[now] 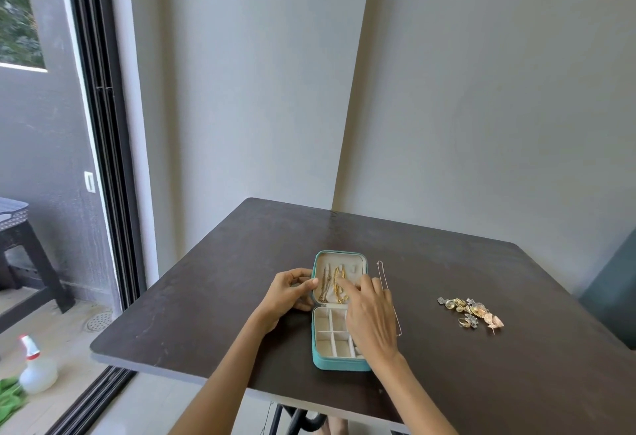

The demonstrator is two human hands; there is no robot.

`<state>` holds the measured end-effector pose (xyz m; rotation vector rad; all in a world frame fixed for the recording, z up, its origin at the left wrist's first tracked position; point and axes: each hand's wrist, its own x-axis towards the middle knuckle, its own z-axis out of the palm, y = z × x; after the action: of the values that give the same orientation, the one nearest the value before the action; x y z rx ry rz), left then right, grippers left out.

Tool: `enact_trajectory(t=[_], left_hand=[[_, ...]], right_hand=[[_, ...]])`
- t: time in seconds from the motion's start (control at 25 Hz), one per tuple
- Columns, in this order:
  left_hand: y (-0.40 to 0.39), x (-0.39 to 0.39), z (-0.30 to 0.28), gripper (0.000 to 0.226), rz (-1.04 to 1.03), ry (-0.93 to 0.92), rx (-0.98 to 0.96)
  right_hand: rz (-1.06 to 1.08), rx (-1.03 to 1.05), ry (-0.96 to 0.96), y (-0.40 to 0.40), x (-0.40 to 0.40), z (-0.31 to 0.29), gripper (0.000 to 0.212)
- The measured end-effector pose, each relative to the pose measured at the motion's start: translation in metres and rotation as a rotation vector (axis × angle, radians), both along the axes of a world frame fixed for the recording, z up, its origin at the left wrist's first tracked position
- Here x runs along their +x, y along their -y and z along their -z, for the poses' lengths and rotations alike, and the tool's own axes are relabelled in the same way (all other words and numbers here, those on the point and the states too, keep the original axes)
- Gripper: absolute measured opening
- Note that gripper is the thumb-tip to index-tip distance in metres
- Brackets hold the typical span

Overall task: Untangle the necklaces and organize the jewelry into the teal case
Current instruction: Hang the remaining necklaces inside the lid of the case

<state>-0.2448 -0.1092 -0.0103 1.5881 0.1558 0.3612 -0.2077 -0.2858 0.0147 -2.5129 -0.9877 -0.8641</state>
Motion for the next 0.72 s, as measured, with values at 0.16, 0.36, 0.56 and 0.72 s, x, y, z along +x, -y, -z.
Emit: enact_trajectory(t=[0.16,0.36,0.56,0.72], left_hand=[[-0.002,0.008,0.002,0.021,0.006,-0.016,0.032],[-0.005,0.014,0.004,0.018,0.016,-0.011,0.047],[-0.006,0.015,0.005,0.016,0.020,-0.012,0.049],[-0.006,0.015,0.005,0.017,0.018,-0.008,0.048]], right_hand=[[0.032,0.032,0.021,0.000,0.002,0.002,0.045],[0.044,0.081,0.042,-0.001,0.004,0.003,0.054],[0.046,0.080,0.022,-0.001,0.003,0.004,0.045],[0.051,0.066,-0.005,-0.001,0.002,0.003,0.041]])
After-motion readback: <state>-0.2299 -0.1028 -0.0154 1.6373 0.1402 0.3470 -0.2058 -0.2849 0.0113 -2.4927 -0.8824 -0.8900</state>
